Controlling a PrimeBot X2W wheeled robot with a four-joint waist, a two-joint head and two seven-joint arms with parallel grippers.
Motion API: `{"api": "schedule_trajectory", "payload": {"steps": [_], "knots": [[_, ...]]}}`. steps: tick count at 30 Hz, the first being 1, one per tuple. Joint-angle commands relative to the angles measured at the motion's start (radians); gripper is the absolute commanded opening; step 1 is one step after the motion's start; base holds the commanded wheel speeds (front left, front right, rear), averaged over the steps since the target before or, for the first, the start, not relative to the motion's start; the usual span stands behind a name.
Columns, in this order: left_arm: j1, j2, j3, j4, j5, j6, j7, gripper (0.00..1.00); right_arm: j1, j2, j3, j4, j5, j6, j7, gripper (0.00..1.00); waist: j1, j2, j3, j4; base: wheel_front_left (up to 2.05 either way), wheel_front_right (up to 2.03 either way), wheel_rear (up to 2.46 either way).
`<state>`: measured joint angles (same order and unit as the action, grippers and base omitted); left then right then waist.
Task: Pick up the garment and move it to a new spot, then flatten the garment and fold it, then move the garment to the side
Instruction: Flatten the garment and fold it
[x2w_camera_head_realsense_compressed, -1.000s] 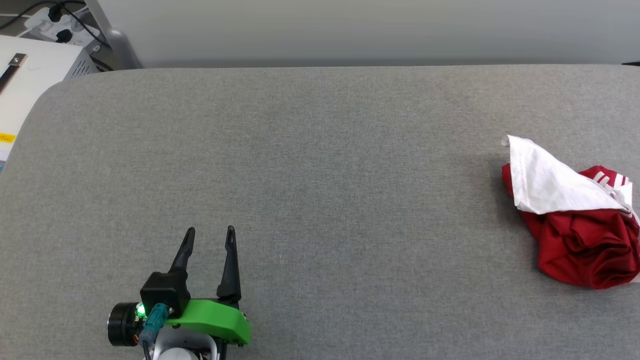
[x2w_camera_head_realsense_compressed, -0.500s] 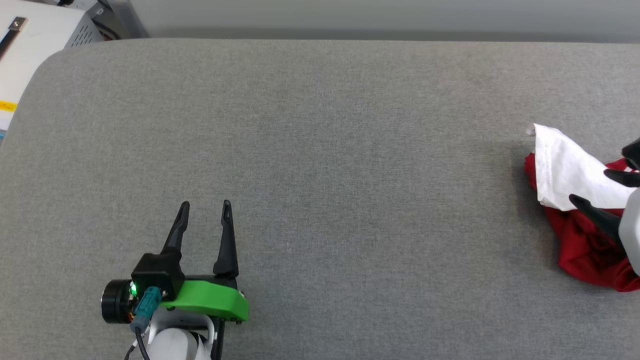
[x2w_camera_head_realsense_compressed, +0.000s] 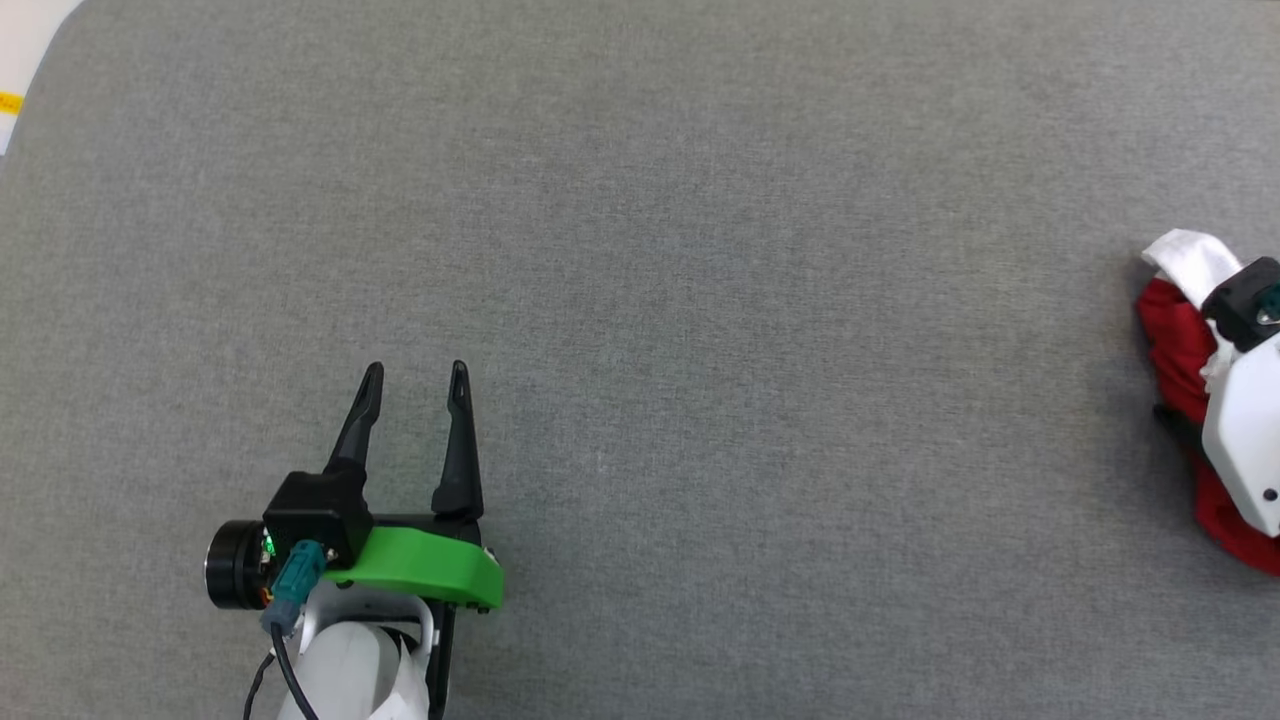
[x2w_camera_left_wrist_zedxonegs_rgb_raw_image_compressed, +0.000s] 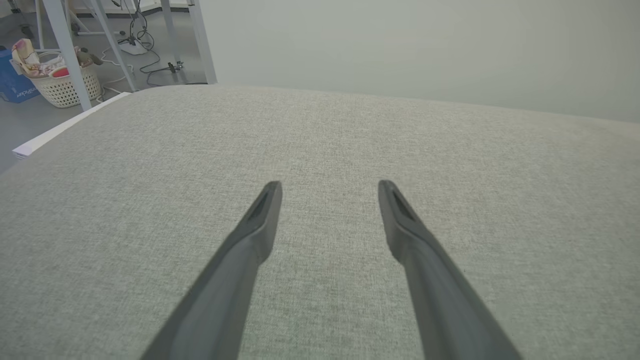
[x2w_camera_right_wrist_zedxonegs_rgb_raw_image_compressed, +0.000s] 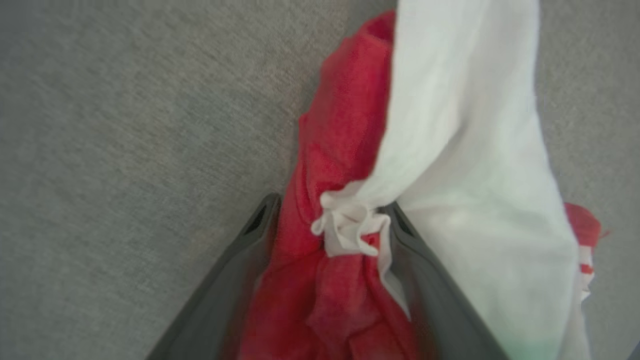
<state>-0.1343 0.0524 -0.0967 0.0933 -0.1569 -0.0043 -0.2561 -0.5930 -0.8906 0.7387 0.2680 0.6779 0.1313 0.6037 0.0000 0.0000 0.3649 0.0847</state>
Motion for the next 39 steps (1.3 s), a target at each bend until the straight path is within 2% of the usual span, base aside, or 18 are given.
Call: {"api": "schedule_trajectory", "payload": {"steps": [1, 2, 3, 7, 12, 17, 19, 23, 26, 32, 36, 39], "knots": [[-0.016, -0.002, -0.001, 0.003, -0.002, 0.002, -0.006, 1.0, 0.011, 0.022, 0.027, 0.043, 0.022, -0.001, -0.021, 0.42, 0.0, 0.0, 0.016, 0.015, 0.0, 0.0, 0.0], [-0.017, -0.002, -0.002, 0.004, -0.002, 0.003, -0.006, 1.0, 0.009, 0.028, 0.028, 0.056, 0.034, -0.001, -0.047, 0.09, 0.0, 0.0, 0.015, 0.015, 0.0, 0.0, 0.0], [-0.016, -0.002, -0.001, 0.007, -0.003, 0.004, -0.006, 1.0, 0.008, 0.038, 0.024, 0.07, 0.054, -0.001, -0.08, 0.0, 0.0, 0.0, 0.011, 0.013, 0.0, 0.0, 0.0], [-0.008, -0.002, 0.002, 0.016, -0.003, 0.006, -0.006, 1.0, 0.006, 0.054, 0.014, 0.067, 0.095, -0.001, -0.201, 0.0, 0.0, 0.0, -0.017, 0.003, 0.0, 0.0, 0.0], [0.006, -0.002, -0.001, 0.019, -0.004, 0.007, -0.006, 1.0, 0.013, 0.049, -0.01, -0.033, 0.107, -0.001, -0.322, 0.0, 0.0, 0.0, -0.063, -0.008, 0.0, 0.0, 0.0], [0.017, -0.002, -0.007, 0.02, -0.004, 0.006, -0.006, 1.0, -0.016, 0.057, -0.033, -0.15, 0.071, -0.001, -0.364, 0.0, 0.0, 0.0, -0.091, -0.004, 0.0, 0.0, 0.0], [0.019, -0.002, -0.007, 0.019, -0.004, 0.006, -0.006, 1.0, -0.043, 0.081, -0.027, -0.183, 0.042, -0.001, -0.366, 0.0, 0.0, 0.0, -0.094, 0.001, 0.0, 0.0, 0.0], [0.021, -0.002, -0.004, 0.019, -0.006, 0.007, -0.006, 1.0, -0.111, 0.174, 0.02, -0.195, 0.014, -0.001, -0.374, 0.0, 0.0, 0.0, -0.089, 0.02, 0.0, 0.0, 0.0], [0.02, -0.002, 0.003, 0.02, -0.012, 0.011, -0.006, 1.0, -0.175, 0.28, 0.096, -0.161, -0.004, -0.001, -0.381, 0.0, 0.0, 0.0, -0.077, 0.031, 0.0, 0.0, 0.0], [0.015, -0.002, 0.021, 0.022, -0.023, 0.024, -0.006, 1.0, -0.271, 0.48, 0.337, -0.011, -0.007, -0.001, -0.404, 0.0, 0.0, 0.0, -0.051, 0.054, 0.0, 0.0, 0.0], [0.015, -0.002, 0.037, 0.02, -0.028, 0.03, -0.006, 1.0, -0.267, 0.561, 0.493, 0.105, 0.046, -0.001, -0.4, 0.0, 0.0, 0.0, -0.042, 0.061, 0.0, 0.0, 0.0], [0.015, -0.002, 0.048, 0.021, -0.028, 0.028, -0.006, 1.0, -0.234, 0.589, 0.533, 0.158, 0.066, -0.001, -0.396, 0.0, 0.0, 0.0, -0.042, 0.063, 0.0, 0.0, 0.0]]}}
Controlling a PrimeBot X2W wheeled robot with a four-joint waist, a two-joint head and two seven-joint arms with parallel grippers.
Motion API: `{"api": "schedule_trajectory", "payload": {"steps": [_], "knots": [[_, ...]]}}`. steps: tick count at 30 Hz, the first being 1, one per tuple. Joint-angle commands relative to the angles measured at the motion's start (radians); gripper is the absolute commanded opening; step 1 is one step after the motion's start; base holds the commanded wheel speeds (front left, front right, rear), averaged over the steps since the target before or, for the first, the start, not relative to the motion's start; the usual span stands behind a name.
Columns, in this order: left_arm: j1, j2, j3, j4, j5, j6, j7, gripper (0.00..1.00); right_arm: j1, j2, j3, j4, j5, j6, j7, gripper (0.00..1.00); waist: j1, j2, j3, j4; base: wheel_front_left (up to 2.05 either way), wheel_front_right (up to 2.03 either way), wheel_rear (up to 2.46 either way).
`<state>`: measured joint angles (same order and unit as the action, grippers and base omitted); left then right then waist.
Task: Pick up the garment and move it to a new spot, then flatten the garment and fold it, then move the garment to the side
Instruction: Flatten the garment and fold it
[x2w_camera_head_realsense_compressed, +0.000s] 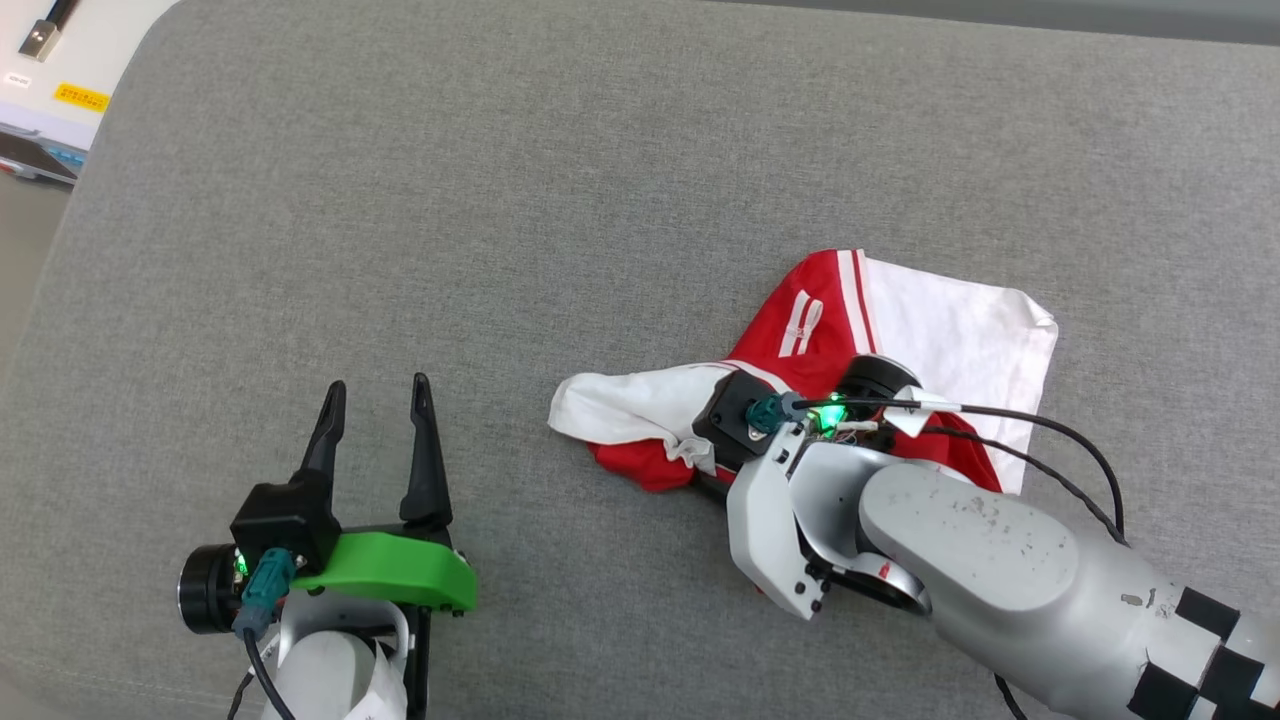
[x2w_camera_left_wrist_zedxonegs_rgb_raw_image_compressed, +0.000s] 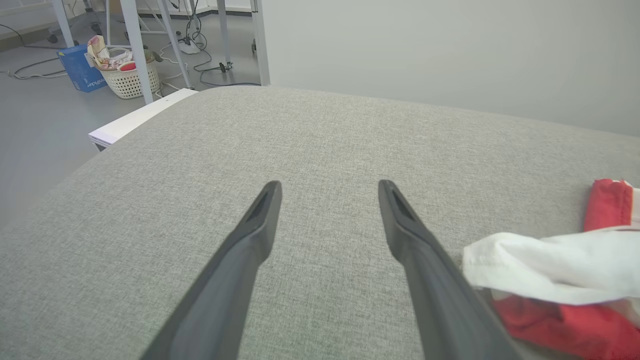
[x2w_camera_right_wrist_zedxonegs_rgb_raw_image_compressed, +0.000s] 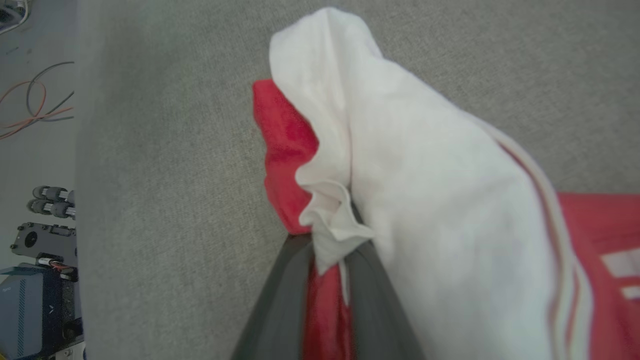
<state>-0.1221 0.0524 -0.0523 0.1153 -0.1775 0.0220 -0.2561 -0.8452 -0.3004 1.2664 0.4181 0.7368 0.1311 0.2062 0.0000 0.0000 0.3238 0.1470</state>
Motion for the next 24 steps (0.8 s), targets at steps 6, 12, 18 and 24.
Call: {"api": "schedule_trajectory", "payload": {"steps": [6, 12, 18, 24], "knots": [[0.017, -0.002, 0.041, -0.001, 0.006, 0.002, -0.006, 1.0, 0.062, 0.009, 0.013, 0.009, 0.003, 0.0, -0.092, 1.0, 0.0, 0.0, -0.032, -0.025, 0.0, 0.0, 0.0], [0.041, -0.002, 0.067, -0.009, 0.024, -0.007, -0.006, 1.0, 0.093, -0.052, -0.021, -0.088, 0.021, 0.0, -0.288, 1.0, 0.0, 0.0, -0.089, -0.057, 0.0, 0.0, 0.0], [0.075, -0.002, 0.078, -0.023, 0.038, -0.009, -0.006, 1.0, 0.224, -0.148, -0.209, -0.192, 0.024, 0.0, -0.414, 1.0, 0.0, 0.0, -0.146, -0.085, 0.0, 0.0, 0.0], [0.11, -0.002, 0.077, -0.045, 0.06, -0.009, -0.006, 1.0, 0.418, -0.179, -0.6, -0.243, -0.094, 0.0, -0.463, 1.0, 0.0, 0.0, -0.186, -0.106, 0.0, 0.0, 0.0]]}}
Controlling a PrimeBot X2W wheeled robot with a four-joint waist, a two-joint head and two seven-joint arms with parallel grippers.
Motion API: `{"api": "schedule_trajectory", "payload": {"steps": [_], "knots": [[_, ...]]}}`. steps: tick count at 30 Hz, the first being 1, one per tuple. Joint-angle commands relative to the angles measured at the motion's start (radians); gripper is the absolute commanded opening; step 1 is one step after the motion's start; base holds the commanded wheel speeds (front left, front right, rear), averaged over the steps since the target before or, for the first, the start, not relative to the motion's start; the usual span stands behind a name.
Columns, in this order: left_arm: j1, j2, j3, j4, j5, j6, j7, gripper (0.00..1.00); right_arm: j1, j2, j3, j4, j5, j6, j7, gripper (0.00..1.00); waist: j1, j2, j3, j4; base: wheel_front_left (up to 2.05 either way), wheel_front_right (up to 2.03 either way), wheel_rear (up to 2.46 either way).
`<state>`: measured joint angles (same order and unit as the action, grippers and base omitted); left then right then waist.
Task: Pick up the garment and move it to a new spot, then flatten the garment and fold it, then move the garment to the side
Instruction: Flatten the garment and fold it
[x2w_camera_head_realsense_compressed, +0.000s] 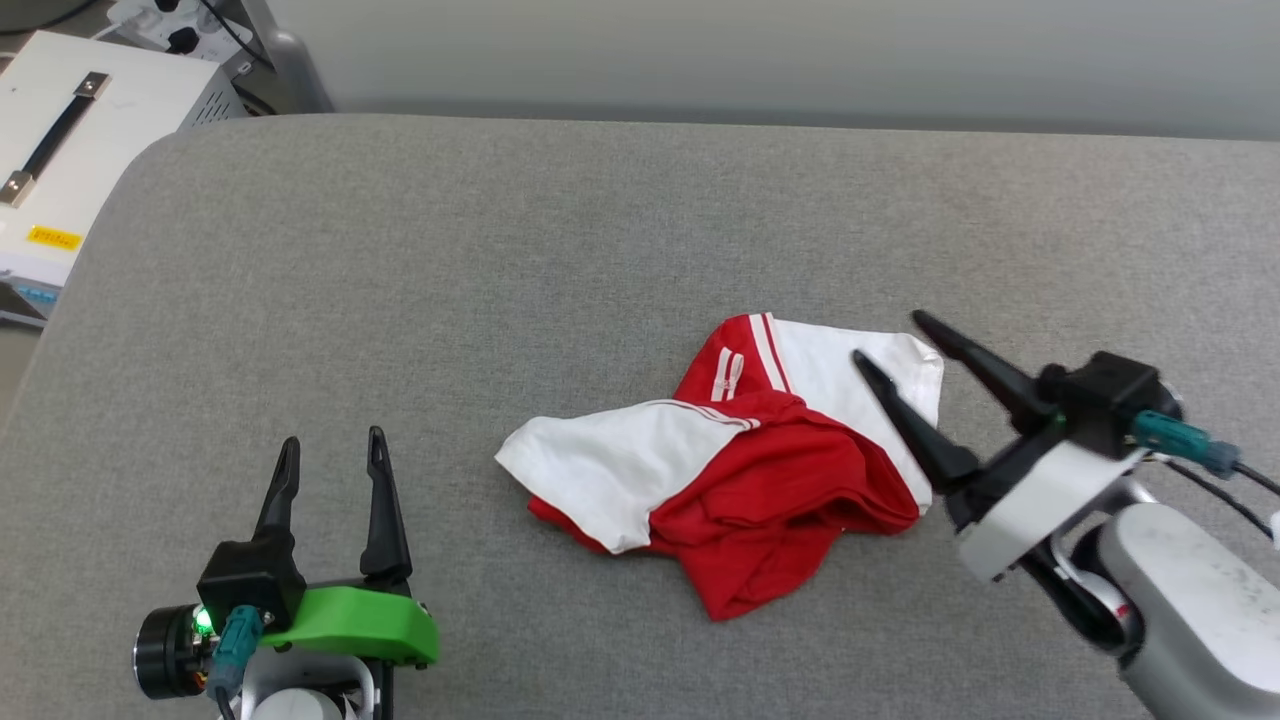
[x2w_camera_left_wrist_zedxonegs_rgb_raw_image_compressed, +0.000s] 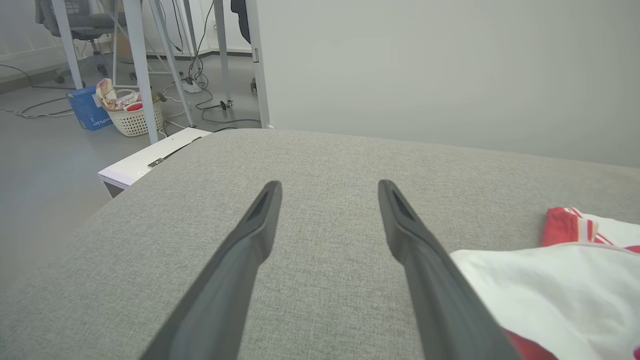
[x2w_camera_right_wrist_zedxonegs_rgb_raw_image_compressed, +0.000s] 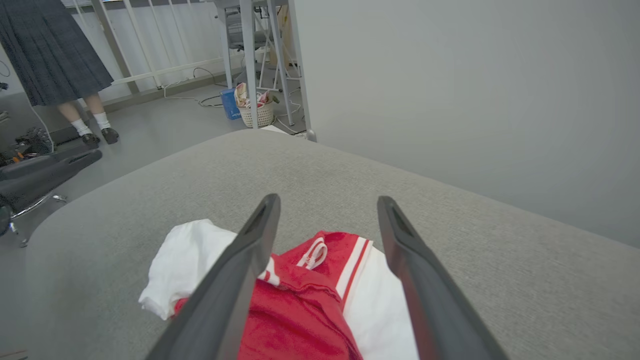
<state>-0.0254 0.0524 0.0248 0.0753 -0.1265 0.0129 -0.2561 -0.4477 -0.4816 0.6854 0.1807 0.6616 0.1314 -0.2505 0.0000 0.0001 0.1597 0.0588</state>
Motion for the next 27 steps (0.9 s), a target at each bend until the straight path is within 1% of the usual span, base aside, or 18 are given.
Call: {"api": "schedule_trajectory", "payload": {"steps": [1, 4, 6, 8, 11, 14, 17, 19, 21, 25, 27], "knots": [[0.018, -0.002, -0.003, -0.008, 0.013, 0.0, -0.006, 1.0, 0.049, 0.006, -0.082, -0.012, -0.051, -0.001, -0.008, 1.0, 0.0, -0.0001, -0.025, -0.019, 0.0, 0.0, 0.0], [0.03, -0.002, -0.01, -0.019, 0.026, -0.001, -0.006, 1.0, 0.154, 0.054, -0.303, -0.045, -0.153, -0.001, -0.01, 1.0, 0.0, -0.0001, -0.038, -0.02, 0.0, 0.0, 0.0], [0.035, -0.002, -0.016, -0.026, 0.037, -0.002, -0.006, 1.0, 0.213, 0.099, -0.431, -0.081, -0.219, -0.001, -0.011, 1.0, 0.0, -0.0001, -0.042, -0.019, 0.0, 0.0, 0.0], [0.037, -0.002, -0.023, -0.037, 0.049, -0.003, -0.006, 1.0, 0.265, 0.145, -0.533, -0.111, -0.269, -0.001, -0.011, 1.0, 0.0, -0.0001, -0.045, -0.016, 0.0, 0.0, 0.0], [0.041, -0.002, -0.033, -0.049, 0.06, -0.003, -0.006, 1.0, 0.31, 0.188, -0.624, -0.145, -0.321, -0.001, -0.011, 1.0, 0.0, -0.0001, -0.047, -0.01, 0.0, 0.0, 0.0], [0.036, -0.002, -0.042, -0.061, 0.064, -0.003, -0.006, 1.0, 0.299, 0.19, -0.662, -0.181, -0.357, -0.001, 0.0, 1.0, 0.0, -0.0001, -0.038, -0.001, 0.0, 0.0, 0.0], [0.026, -0.002, -0.048, -0.068, 0.064, -0.001, -0.006, 1.0, 0.235, 0.163, -0.656, -0.209, -0.366, -0.001, 0.051, 1.0, 0.0, -0.0001, -0.025, 0.006, 0.0, 0.0, 0.0], [0.017, -0.002, -0.052, -0.071, 0.062, -0.002, -0.006, 1.0, 0.165, 0.118, -0.626, -0.21, -0.353, -0.001, 0.101, 1.0, 0.0, -0.0001, -0.012, 0.014, 0.0, 0.0, 0.0], [0.007, -0.002, -0.054, -0.067, 0.059, -0.005, -0.006, 1.0, 0.092, 0.075, -0.565, -0.199, -0.32, -0.001, 0.188, 1.0, 0.0, -0.0001, 0.002, 0.022, 0.0, 0.0, 0.0], [-0.012, -0.002, -0.06, -0.061, 0.05, -0.005, -0.006, 1.0, -0.058, -0.048, -0.379, -0.143, -0.205, -0.001, 0.448, 1.0, 0.0, -0.0001, 0.031, 0.04, 0.0, 0.0, 0.0], [-0.021, -0.002, -0.063, -0.059, 0.044, -0.003, -0.006, 1.0, -0.124, -0.105, -0.274, -0.115, -0.127, -0.001, 0.603, 1.0, 0.0, -0.0001, 0.046, 0.048, 0.0, 0.0, 0.0]]}}
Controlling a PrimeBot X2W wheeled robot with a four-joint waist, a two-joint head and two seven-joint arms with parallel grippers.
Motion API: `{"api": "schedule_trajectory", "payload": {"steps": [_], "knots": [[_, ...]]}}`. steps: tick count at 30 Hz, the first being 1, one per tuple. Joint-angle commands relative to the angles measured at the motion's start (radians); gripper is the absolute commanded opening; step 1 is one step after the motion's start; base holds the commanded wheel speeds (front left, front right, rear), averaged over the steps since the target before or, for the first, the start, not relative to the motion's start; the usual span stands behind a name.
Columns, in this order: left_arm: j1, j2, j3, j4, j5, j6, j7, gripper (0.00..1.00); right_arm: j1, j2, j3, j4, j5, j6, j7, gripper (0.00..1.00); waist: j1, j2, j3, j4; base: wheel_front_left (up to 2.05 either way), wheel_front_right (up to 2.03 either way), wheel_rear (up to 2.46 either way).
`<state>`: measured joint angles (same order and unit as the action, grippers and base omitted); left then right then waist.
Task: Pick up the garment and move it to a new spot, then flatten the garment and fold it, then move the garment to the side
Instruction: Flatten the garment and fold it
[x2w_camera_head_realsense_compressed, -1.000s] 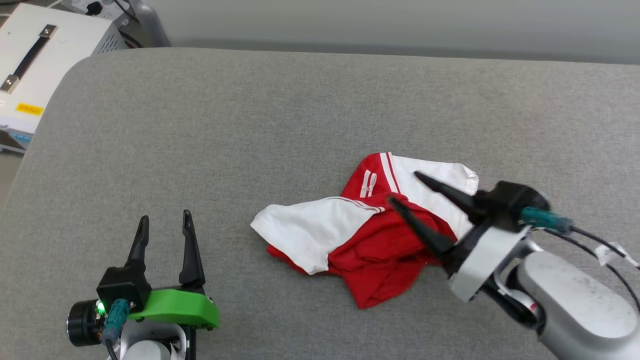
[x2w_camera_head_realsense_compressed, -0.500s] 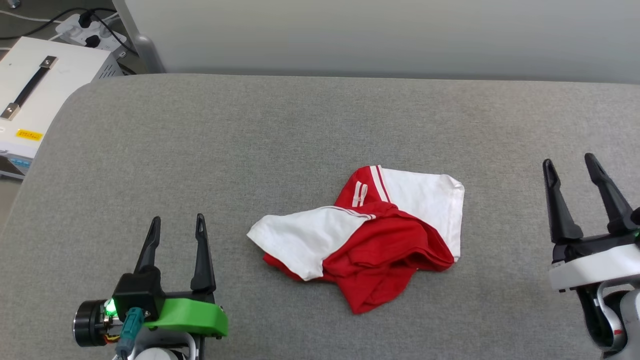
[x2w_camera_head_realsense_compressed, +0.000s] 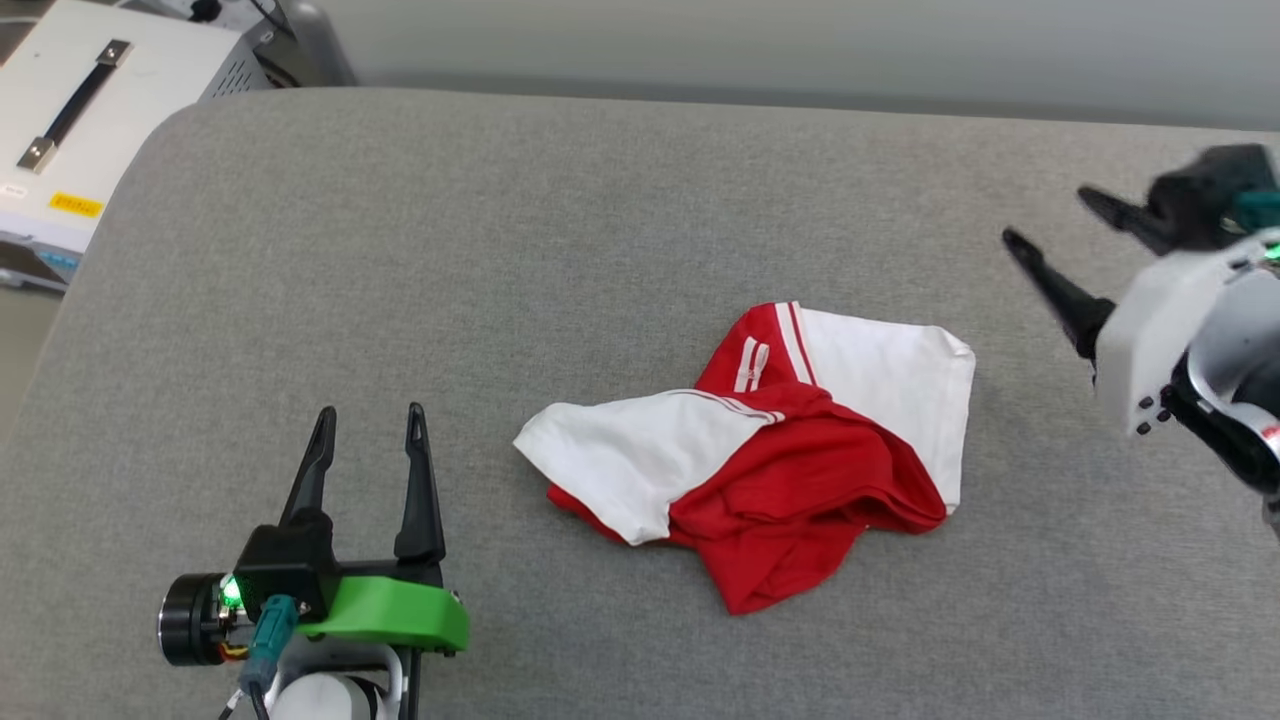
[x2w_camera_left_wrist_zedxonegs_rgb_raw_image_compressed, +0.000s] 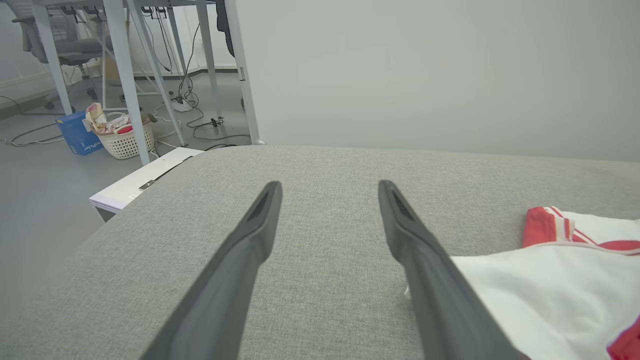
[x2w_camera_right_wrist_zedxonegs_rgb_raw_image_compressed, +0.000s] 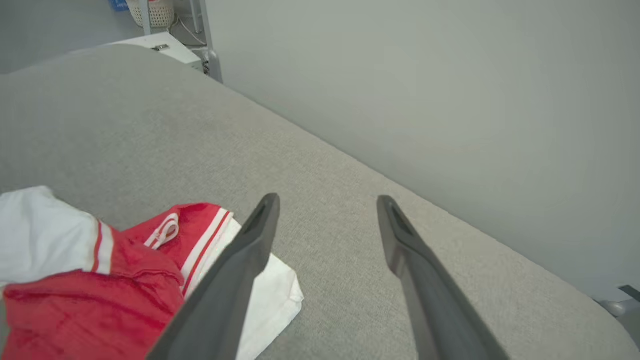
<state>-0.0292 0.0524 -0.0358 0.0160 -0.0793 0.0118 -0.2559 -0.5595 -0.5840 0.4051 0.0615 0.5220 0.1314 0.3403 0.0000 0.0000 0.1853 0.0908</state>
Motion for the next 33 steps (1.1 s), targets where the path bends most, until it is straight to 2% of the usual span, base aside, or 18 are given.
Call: {"api": "schedule_trajectory", "payload": {"steps": [1, 5, 9, 14, 20, 25, 26, 27, 29, 30, 33], "knots": [[-0.023, -0.002, -0.004, 0.0, -0.006, 0.0, -0.006, 1.0, -0.049, -0.028, 0.062, 0.018, 0.062, -0.001, 0.1, 1.0, 0.0, 0.0, 0.029, 0.02, 0.0, 0.0, 0.0], [-0.043, -0.002, -0.016, -0.003, -0.018, 0.006, -0.006, 1.0, -0.168, -0.087, 0.205, 0.073, 0.21, -0.001, 0.362, 1.0, 0.0, 0.0, 0.068, 0.036, 0.0, 0.0, 0.0], [-0.072, -0.002, -0.036, -0.008, -0.03, 0.014, -0.006, 1.0, -0.264, -0.104, 0.311, 0.139, 0.255, -0.001, 0.491, 1.0, 0.0, 0.0, 0.113, 0.057, 0.0, 0.0, 0.0], [-0.105, -0.002, -0.057, -0.012, -0.047, 0.028, -0.006, 1.0, -0.338, -0.071, 0.405, 0.257, 0.266, -0.001, 0.495, 1.0, 0.0, 0.0, 0.165, 0.081, 0.0, 0.0, 0.0], [-0.12, -0.002, -0.061, -0.011, -0.057, 0.04, -0.006, 1.0, -0.336, -0.025, 0.541, 0.403, 0.268, -0.001, 0.43, 1.0, 0.0, 0.0, 0.194, 0.088, 0.0, 0.0, 0.0], [-0.118, -0.002, -0.052, -0.003, -0.057, 0.042, -0.006, 1.0, -0.316, -0.008, 0.65, 0.426, 0.312, -0.001, 0.36, 1.0, 0.0, 0.0, 0.185, 0.08, 0.0, 0.0, 0.0], [-0.117, -0.002, -0.047, -0.001, -0.056, 0.042, -0.006, 1.0, -0.324, -0.008, 0.667, 0.425, 0.319, -0.001, 0.334, 0.3, 0.0, 0.0, 0.18, 0.075, 0.0, 0.0, 0.0], [-0.116, -0.002, -0.044, 0.001, -0.055, 0.042, -0.006, 1.0, -0.332, -0.008, 0.677, 0.423, 0.327, -0.001, 0.312, 0.0, 0.0, 0.0, 0.175, 0.07, 0.0, 0.0, 0.0], [-0.114, -0.002, -0.039, 0.004, -0.051, 0.04, -0.006, 1.0, -0.362, -0.007, 0.69, 0.416, 0.336, -0.001, 0.244, 0.0, 0.0, 0.0, 0.161, 0.062, 0.0, 0.0, 0.0], [-0.109, -0.002, -0.035, 0.008, -0.047, 0.037, -0.006, 1.0, -0.398, -0.005, 0.693, 0.399, 0.339, -0.001, 0.159, 0.0, 0.0, 0.0, 0.144, 0.052, 0.0, 0.0, 0.0], [-0.1, -0.002, -0.029, 0.013, -0.041, 0.033, -0.006, 1.0, -0.44, -0.003, 0.687, 0.348, 0.366, -0.001, 0.036, 0.0, 0.0, 0.0, 0.113, 0.041, 0.0, 0.0, 0.0]]}}
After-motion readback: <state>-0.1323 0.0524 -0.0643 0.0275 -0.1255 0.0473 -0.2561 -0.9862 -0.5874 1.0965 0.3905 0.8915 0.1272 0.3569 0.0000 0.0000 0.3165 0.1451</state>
